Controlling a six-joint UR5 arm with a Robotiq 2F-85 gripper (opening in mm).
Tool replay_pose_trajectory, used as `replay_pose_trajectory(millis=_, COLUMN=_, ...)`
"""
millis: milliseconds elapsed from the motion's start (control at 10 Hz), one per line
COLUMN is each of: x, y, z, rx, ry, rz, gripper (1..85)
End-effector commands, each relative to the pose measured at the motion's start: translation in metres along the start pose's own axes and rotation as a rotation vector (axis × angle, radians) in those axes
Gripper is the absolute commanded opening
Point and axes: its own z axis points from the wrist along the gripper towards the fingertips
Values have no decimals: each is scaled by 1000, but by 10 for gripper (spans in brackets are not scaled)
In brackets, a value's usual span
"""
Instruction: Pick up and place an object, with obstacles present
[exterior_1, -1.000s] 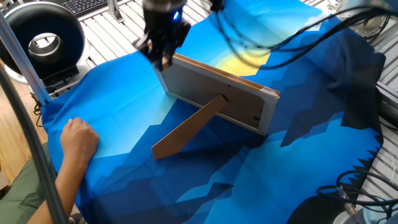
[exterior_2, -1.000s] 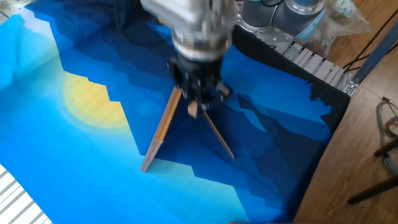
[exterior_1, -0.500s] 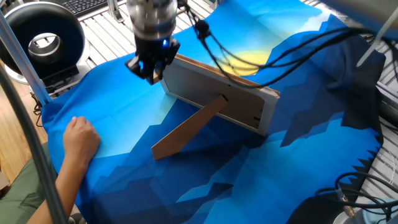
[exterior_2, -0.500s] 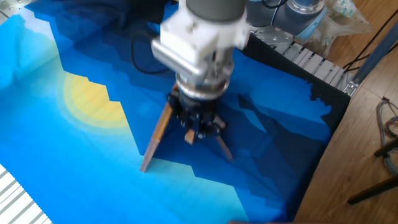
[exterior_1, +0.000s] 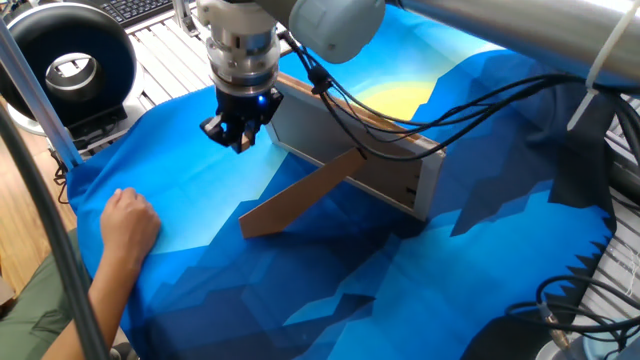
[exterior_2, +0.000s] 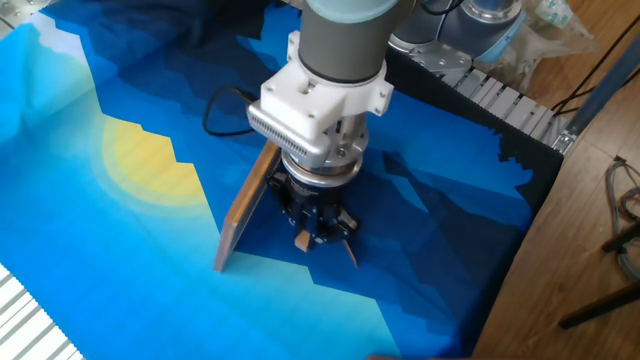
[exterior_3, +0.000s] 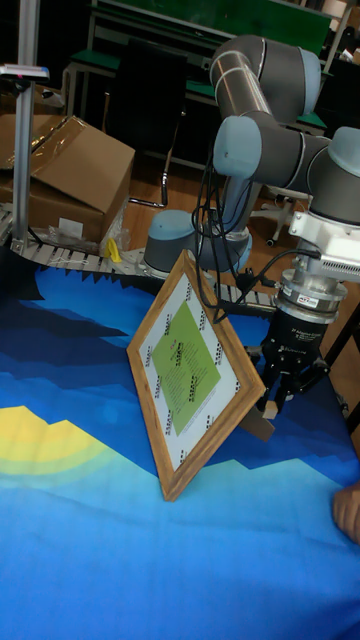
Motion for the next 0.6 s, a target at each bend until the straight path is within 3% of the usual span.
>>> replay_pose_trajectory(millis=0, x=5, y=9, z=4, rx=-38, ry=16, rz=-34, gripper=413)
replay_pose_trajectory(millis=300, x=8, y=10, z=0, rx=-40, ry=32, rz=-59, gripper=540)
replay_pose_trajectory(millis=500, x=10, y=8, z=-2, rx=-33, ry=46, rz=-77, gripper=580)
